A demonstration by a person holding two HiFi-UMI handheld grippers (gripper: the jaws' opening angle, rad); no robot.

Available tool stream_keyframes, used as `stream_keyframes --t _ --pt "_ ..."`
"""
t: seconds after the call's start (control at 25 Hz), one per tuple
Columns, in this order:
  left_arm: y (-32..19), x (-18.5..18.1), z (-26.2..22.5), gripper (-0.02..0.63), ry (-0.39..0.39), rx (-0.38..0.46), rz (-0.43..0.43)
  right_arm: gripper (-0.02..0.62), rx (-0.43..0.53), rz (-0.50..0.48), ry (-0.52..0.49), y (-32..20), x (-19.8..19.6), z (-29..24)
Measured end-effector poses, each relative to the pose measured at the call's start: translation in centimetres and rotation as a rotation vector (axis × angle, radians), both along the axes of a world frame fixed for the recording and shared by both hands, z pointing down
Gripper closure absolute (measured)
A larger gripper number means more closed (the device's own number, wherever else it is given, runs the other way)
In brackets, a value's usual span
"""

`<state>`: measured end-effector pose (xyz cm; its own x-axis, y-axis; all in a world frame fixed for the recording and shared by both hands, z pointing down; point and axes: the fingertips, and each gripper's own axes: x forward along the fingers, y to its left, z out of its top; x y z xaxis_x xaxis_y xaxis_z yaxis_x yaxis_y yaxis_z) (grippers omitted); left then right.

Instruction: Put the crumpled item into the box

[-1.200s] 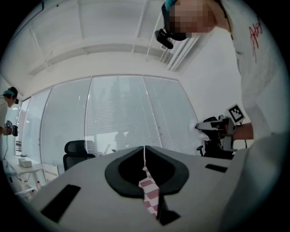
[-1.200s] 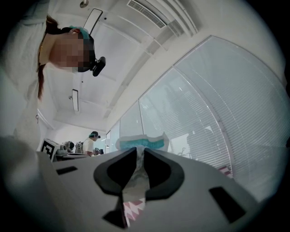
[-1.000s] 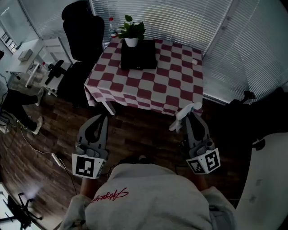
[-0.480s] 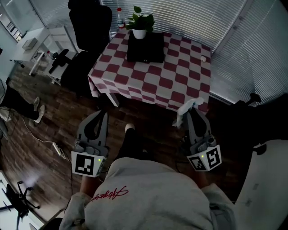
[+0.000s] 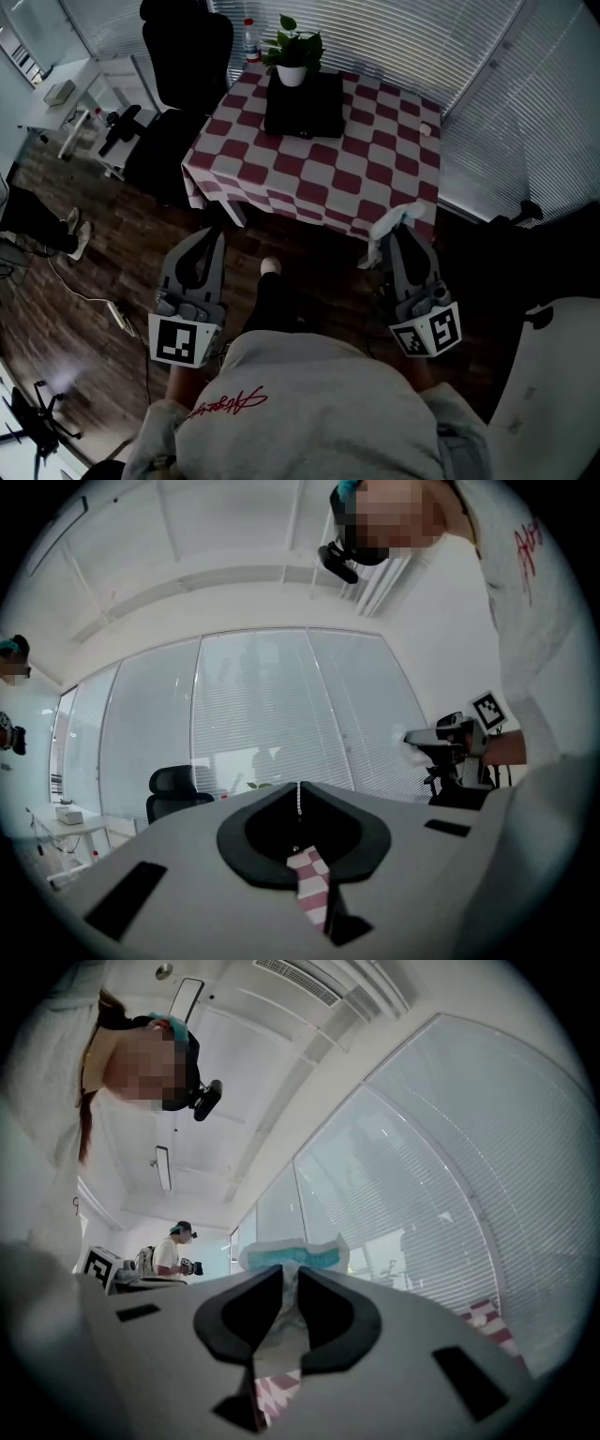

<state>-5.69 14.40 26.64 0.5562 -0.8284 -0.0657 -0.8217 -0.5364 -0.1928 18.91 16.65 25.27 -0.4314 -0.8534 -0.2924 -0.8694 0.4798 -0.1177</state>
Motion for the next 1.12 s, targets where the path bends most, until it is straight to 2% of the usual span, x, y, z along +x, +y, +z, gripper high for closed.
stream_keyframes --t 0.44,0.8,1.12 --pt "-4.6 -0.7 -0.7 0.583 -0.005 0.038 0.015 0.535 0.021 0.009 0.003 -4.3 -0.8 -0.7" --pt "-8.7 -0.9 -0.9 0.583 0.001 0.027 0.029 0.535 0.026 0.023 0.009 -7.9 -1.0 -1.0" --pt "-11.8 0.3 -0.2 0.583 -0.003 0.015 0.059 0.535 0.014 0.037 0.019 -10.6 -0.5 -0.6"
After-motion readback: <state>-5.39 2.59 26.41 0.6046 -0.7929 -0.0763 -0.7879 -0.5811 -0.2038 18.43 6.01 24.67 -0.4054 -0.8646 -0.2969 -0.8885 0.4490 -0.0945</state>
